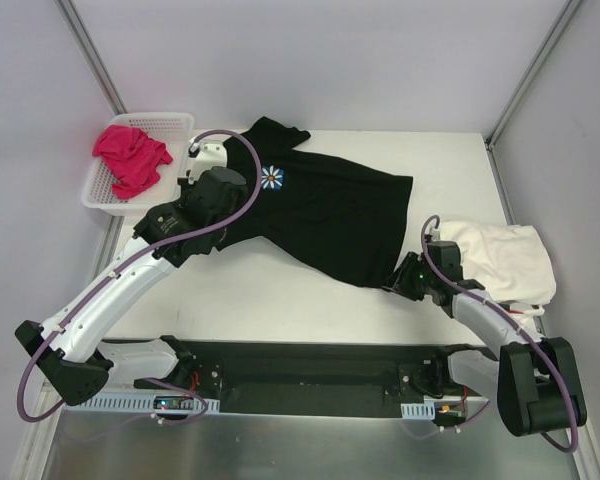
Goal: Fold and stack the t-shirts
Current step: Flatten out the tshirt
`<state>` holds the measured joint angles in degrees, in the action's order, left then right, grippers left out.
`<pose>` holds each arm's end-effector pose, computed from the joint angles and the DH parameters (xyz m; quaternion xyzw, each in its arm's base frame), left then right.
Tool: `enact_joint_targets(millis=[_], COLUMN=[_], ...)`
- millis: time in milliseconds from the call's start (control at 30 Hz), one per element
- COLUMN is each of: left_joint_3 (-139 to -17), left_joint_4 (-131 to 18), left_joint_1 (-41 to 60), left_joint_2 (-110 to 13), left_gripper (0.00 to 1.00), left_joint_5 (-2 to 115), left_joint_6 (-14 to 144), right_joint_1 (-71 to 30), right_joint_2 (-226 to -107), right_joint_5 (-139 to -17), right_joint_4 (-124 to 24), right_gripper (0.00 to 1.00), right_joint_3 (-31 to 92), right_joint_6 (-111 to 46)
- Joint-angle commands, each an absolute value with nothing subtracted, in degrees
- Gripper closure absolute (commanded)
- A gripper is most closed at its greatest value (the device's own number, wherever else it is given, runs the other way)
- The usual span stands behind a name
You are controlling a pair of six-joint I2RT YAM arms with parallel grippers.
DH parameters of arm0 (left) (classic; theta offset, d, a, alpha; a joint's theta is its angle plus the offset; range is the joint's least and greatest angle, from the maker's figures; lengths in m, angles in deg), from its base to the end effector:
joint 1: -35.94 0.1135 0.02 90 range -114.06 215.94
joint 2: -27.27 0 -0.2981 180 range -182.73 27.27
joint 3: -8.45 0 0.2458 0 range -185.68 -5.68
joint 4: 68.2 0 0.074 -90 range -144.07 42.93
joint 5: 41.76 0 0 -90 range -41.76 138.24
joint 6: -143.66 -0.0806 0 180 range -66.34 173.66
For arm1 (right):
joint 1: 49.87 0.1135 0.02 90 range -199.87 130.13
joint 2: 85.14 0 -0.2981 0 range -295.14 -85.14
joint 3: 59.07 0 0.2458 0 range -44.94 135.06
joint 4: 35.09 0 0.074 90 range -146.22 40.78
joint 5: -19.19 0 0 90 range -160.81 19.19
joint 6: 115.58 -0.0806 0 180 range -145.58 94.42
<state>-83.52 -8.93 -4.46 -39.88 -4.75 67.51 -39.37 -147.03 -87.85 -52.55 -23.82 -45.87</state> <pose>0.2156 -0.0990 0.4221 -0.0205 0.8184 0.1612 0.5512 0.2000 0.0611 0.1611 0.0201 0.9123 0.2339 0.3356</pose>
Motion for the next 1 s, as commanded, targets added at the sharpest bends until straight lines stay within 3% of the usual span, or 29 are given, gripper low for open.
enact_joint_targets(millis=[0, 167, 267, 667, 967], left_joint_3=[-82.93, -82.58, -82.50, -80.83, -80.12], left_joint_4=[-10.92, -11.18, -11.36, -12.68, -13.38], left_joint_1=[-4.14, -4.14, -4.14, -4.05, -4.05], left_joint_2=[-38.38, -38.56, -38.56, -37.95, -37.59], left_gripper=[1.00, 1.00, 1.00, 1.00, 1.00], left_joint_5=[-5.81, -5.63, -5.46, -4.49, -3.88], left_joint_6=[66.49, 66.32, 66.23, 65.61, 65.09], right_joint_1=[-38.71, -38.80, -39.15, -44.50, -45.48], right_joint_2=[-148.07, -150.27, -152.19, -159.93, -166.26], right_joint_5=[-86.89, -85.40, -83.48, -76.96, -76.96], right_joint_4=[-50.19, -49.92, -50.71, -54.40, -52.30], right_gripper=[0.74, 0.94, 0.99, 0.99, 0.96], right_joint_3=[-23.50, -21.74, -18.85, -1.98, 1.37], right_joint_6=[-46.58, -46.41, -46.15, -44.13, -44.82])
